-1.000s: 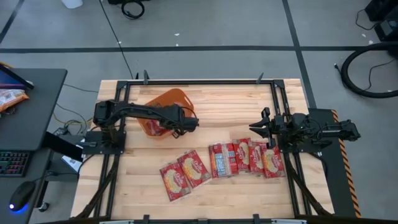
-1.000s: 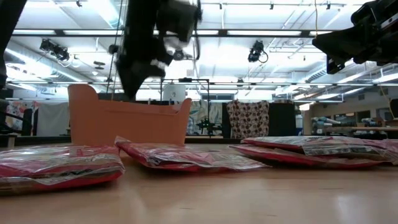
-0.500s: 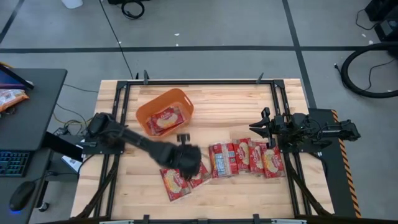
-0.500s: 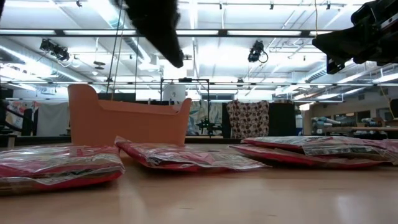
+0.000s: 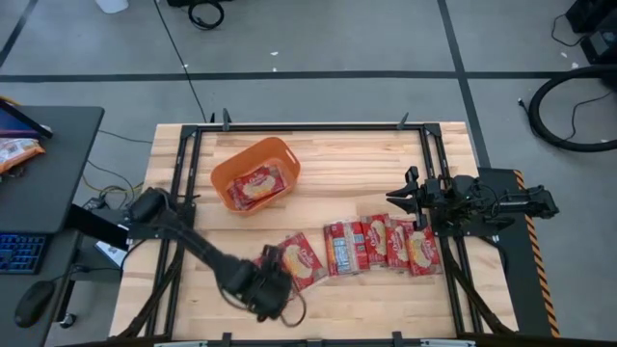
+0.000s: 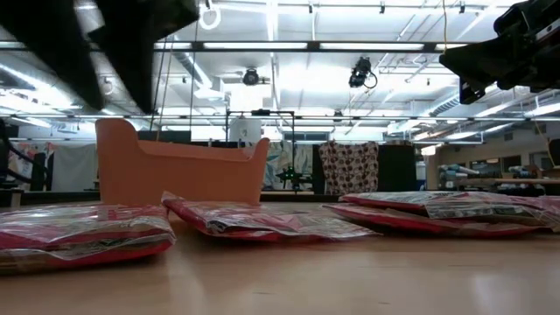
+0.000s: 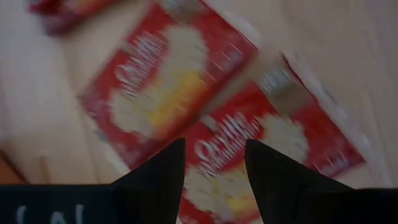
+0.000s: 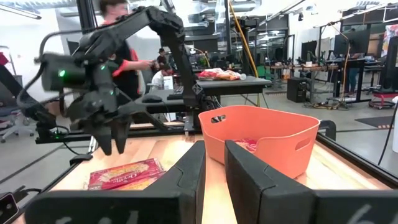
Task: Sort popcorn bags into baskets
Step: Put the popcorn bag into the orange bin
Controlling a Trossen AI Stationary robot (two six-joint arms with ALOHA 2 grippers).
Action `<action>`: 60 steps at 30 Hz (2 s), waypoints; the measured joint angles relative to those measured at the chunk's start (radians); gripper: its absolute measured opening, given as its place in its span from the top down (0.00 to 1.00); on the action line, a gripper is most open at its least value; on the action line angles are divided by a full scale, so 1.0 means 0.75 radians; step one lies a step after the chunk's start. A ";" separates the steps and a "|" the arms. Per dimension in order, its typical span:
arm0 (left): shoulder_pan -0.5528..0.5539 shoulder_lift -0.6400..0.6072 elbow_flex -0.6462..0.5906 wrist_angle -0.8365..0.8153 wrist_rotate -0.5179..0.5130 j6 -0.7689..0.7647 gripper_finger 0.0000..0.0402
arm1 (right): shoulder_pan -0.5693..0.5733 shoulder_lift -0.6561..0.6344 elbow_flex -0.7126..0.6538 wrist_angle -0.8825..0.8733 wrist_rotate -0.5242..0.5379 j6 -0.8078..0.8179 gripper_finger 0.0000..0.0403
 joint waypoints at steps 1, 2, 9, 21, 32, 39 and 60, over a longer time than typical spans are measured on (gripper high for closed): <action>-0.031 0.017 0.000 -0.016 0.000 0.001 0.57 | 0.000 0.000 0.000 0.000 0.000 0.000 0.84; -0.060 0.036 0.000 -0.033 0.000 0.000 0.57 | 0.001 0.000 0.000 0.000 0.000 0.000 0.84; -0.225 0.161 -0.001 -0.106 0.005 0.008 0.57 | 0.000 -0.001 0.000 0.000 0.000 0.000 0.84; -0.268 0.302 0.000 -0.210 -0.200 0.193 0.57 | 0.001 0.000 0.000 0.000 0.000 0.000 0.84; -0.249 0.333 0.002 -0.201 -0.274 0.177 0.66 | 0.000 0.000 0.000 0.000 0.000 0.000 0.84; -0.222 0.334 0.001 -0.185 -0.227 0.001 0.97 | 0.001 0.000 0.000 0.000 0.000 0.000 0.84; -0.042 0.202 0.508 -0.881 -0.534 -0.695 0.99 | 0.000 0.000 0.000 0.001 0.000 0.000 0.84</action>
